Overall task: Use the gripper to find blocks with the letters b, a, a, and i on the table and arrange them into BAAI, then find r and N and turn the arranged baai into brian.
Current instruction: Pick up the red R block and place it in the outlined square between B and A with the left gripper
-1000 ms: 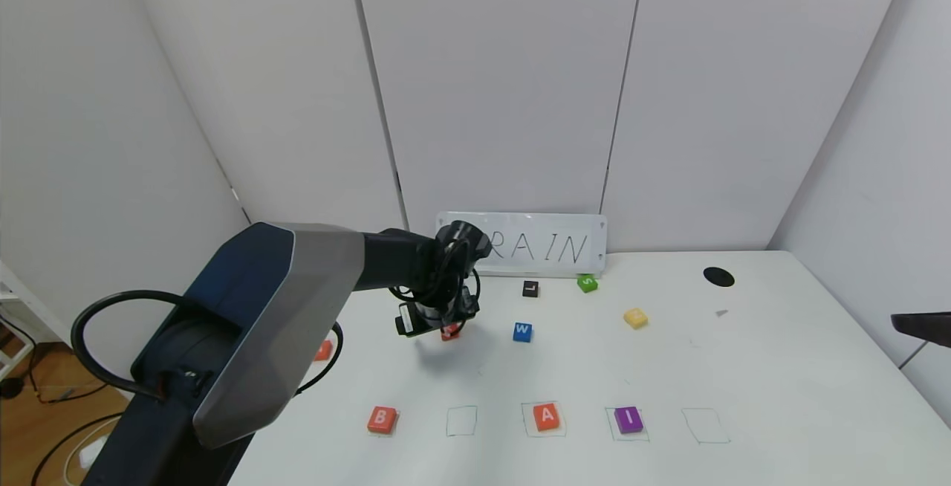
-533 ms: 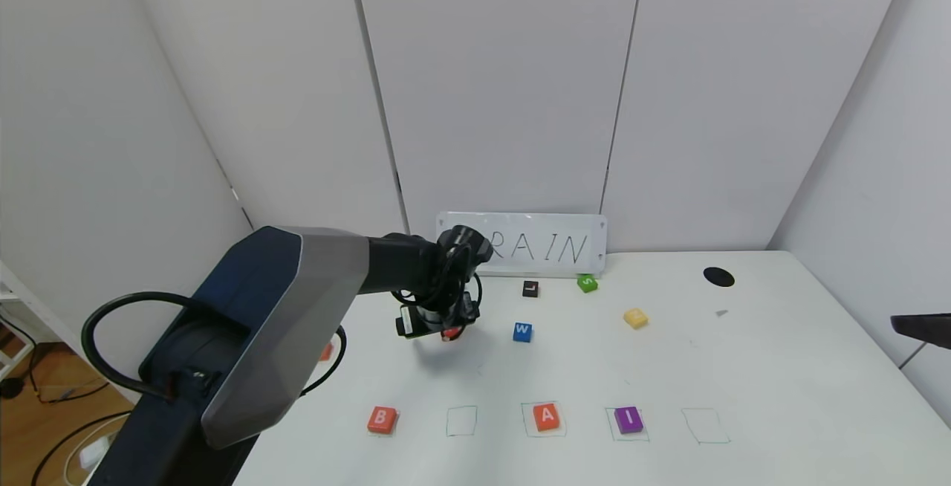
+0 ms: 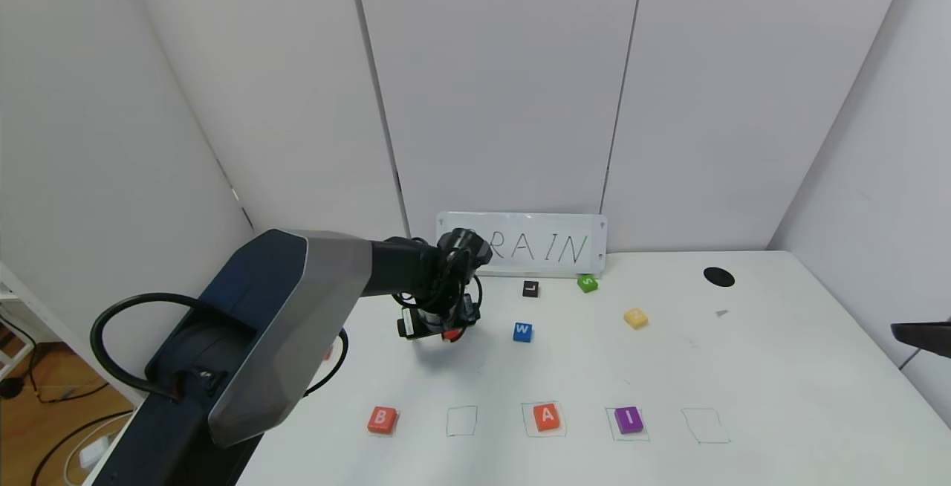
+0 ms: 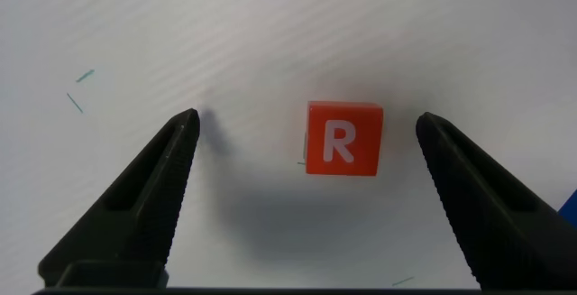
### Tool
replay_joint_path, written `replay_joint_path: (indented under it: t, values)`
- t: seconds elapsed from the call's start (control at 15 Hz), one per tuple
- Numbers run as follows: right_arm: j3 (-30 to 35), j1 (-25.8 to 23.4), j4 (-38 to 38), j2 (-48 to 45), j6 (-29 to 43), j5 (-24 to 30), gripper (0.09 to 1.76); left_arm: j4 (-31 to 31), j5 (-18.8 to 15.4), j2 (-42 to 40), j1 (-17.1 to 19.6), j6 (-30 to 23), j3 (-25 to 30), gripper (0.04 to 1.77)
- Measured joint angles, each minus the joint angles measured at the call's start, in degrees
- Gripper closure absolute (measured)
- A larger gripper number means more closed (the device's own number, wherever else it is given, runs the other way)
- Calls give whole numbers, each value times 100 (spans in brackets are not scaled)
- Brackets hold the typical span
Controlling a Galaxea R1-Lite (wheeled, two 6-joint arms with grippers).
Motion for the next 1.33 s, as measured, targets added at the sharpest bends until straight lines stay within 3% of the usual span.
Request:
replay_joint_path:
  t: [0.07, 0.13, 0.33, 0.53, 0.6, 1.33]
  values:
    - [6, 0, 0, -5, 0, -2, 14, 0, 0, 0, -9, 7, 0, 9]
    - [9, 0, 0, -6, 0, -2, 14, 0, 0, 0, -12, 13, 2, 20]
    - [13, 0, -1, -9, 2, 0, 14, 5, -5, 4, -50, 22, 5, 69]
    - [13, 0, -28, -16, 2, -2, 14, 2, -20, 9, -135, 20, 17, 102]
    - [13, 0, -28, -16, 2, -2, 14, 2, -17, 9, -146, 20, 17, 128]
    - [24, 0, -26, -41, 2, -2, 14, 22, -6, -2, -158, 43, 20, 131]
